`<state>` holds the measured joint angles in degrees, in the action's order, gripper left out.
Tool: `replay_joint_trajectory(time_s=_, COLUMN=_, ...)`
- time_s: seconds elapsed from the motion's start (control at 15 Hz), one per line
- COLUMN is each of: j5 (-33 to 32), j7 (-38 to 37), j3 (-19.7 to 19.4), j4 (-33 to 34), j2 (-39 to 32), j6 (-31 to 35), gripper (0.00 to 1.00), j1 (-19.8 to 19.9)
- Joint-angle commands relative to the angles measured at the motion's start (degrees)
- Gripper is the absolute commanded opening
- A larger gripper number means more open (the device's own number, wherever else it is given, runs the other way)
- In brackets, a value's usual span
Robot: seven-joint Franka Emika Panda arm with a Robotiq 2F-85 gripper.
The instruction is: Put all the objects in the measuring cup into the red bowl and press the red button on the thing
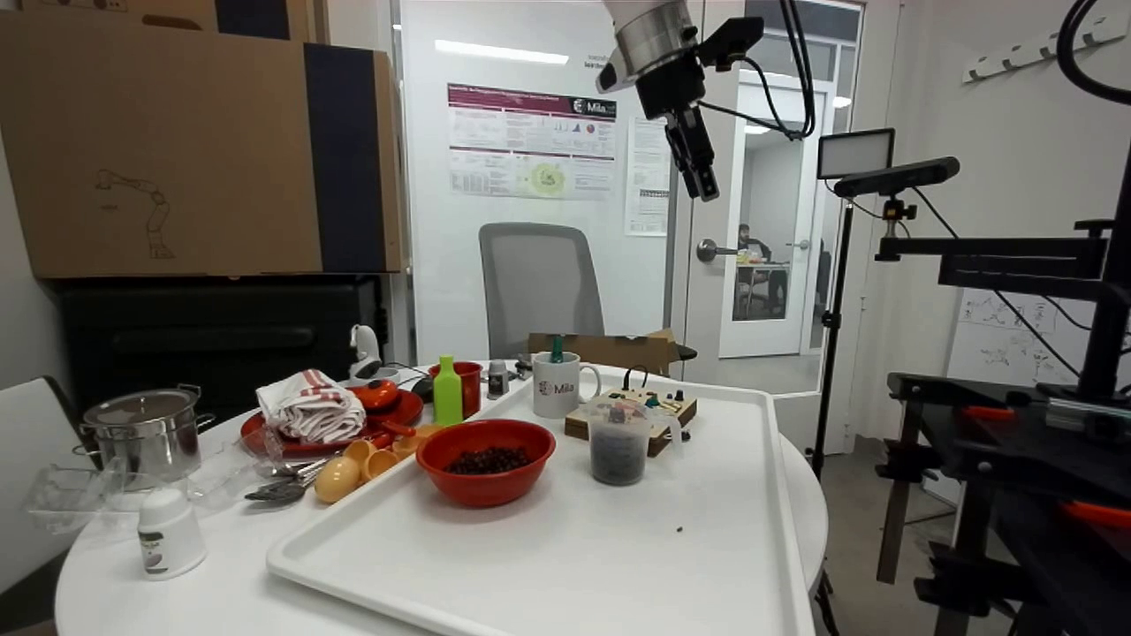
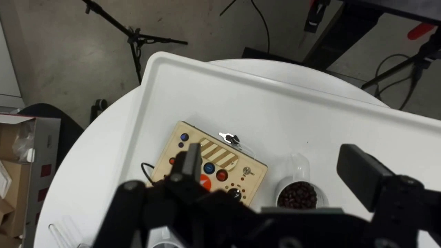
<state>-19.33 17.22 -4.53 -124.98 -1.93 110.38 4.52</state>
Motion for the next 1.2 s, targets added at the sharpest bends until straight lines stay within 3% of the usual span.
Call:
replay_joint_trajectory(time_s=0.0, j5=0.45, j7=1.76, j3=0.2, j4=-1.66, j2=-1.42, j6=0.04, gripper=1.0, j1=0.02)
replay_joint_trajectory(time_s=0.53, j5=0.05, j7=0.99, j3=0.17, j4=-1.33, j2=-2.02, j6=-0.2, gripper=1.0, j1=0.09)
replay_joint_trajectory(time_s=0.93, j5=9.13, j7=4.65, j3=3.39, j4=-6.05, j2=-4.64, j6=5.52, gripper=1.0, j1=-1.65)
replay_joint_trajectory(time_s=1.13, j5=7.69, j7=-1.05, j3=4.26, j4=-8.3, j2=-7.21, j6=10.72, gripper=1.0, j1=-2.81)
